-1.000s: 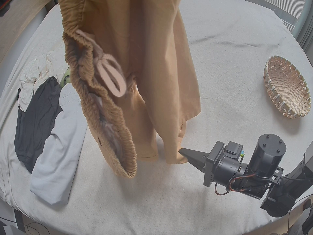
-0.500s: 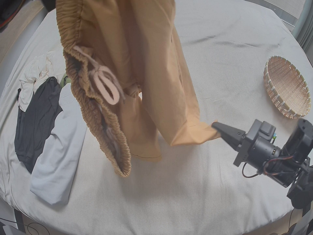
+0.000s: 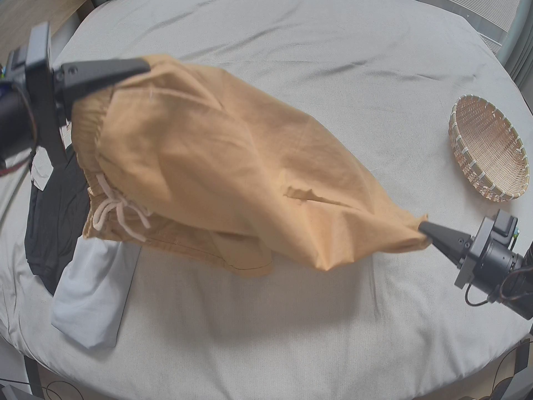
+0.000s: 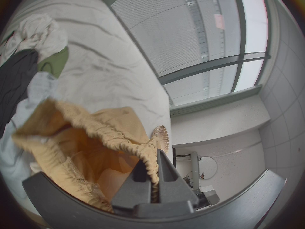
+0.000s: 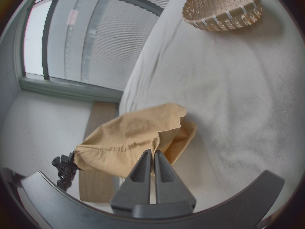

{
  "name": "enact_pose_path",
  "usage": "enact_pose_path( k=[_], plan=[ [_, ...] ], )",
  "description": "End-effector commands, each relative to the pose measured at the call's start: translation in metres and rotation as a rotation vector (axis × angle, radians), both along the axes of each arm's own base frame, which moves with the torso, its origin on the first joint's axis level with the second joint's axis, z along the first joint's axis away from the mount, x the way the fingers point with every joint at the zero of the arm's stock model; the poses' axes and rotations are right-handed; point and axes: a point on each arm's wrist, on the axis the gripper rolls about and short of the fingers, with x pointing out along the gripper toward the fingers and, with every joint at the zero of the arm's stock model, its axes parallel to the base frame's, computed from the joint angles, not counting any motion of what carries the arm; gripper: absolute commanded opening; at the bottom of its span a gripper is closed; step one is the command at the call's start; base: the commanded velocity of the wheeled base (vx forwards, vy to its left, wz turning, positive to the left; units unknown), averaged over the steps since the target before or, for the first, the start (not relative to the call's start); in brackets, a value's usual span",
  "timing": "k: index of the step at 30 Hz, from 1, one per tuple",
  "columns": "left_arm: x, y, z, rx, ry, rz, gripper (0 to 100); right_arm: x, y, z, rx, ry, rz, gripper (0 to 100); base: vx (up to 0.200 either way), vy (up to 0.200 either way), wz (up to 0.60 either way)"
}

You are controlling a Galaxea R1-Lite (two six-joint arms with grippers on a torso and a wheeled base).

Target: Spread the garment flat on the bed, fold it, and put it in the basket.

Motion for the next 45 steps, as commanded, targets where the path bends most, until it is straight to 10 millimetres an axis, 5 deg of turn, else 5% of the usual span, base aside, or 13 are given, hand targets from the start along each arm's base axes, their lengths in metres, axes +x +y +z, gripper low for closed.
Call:
enact_pose_path(
  k=[1,6,7,13,30,40,45],
  plan=[
    [0.013,0.007,-0.044,0.043,0.142,0.069,0,-0.01,-0.001,-0.043,-0.128,0.18,0.102,0,0.0,0.0,0.0],
    [0.017,0.012,-0.051,0.01,0.115,0.103,0,-0.013,0.003,-0.06,-0.18,0.248,0.144,0,0.0,0.0,0.0],
    [0.019,0.016,-0.054,-0.001,0.093,0.124,0,-0.016,0.004,-0.064,-0.195,0.265,0.162,100,0.0,0.0,0.0],
    [0.019,0.021,-0.066,-0.008,0.081,0.148,0,-0.009,0.006,-0.057,-0.169,0.217,0.146,100,0.0,0.0,0.0],
    [0.015,0.023,-0.066,-0.033,0.036,0.149,0,0.055,0.022,-0.068,-0.212,0.11,0.065,100,0.0,0.0,0.0],
    [0.014,0.023,-0.068,-0.031,0.039,0.148,0,0.067,0.03,-0.05,-0.2,0.009,0.057,100,0.0,0.0,0.0],
    [0.014,0.023,-0.069,-0.03,0.039,0.147,0,0.053,0.036,-0.029,-0.161,-0.072,0.086,100,0.0,0.0,0.0]
  ],
)
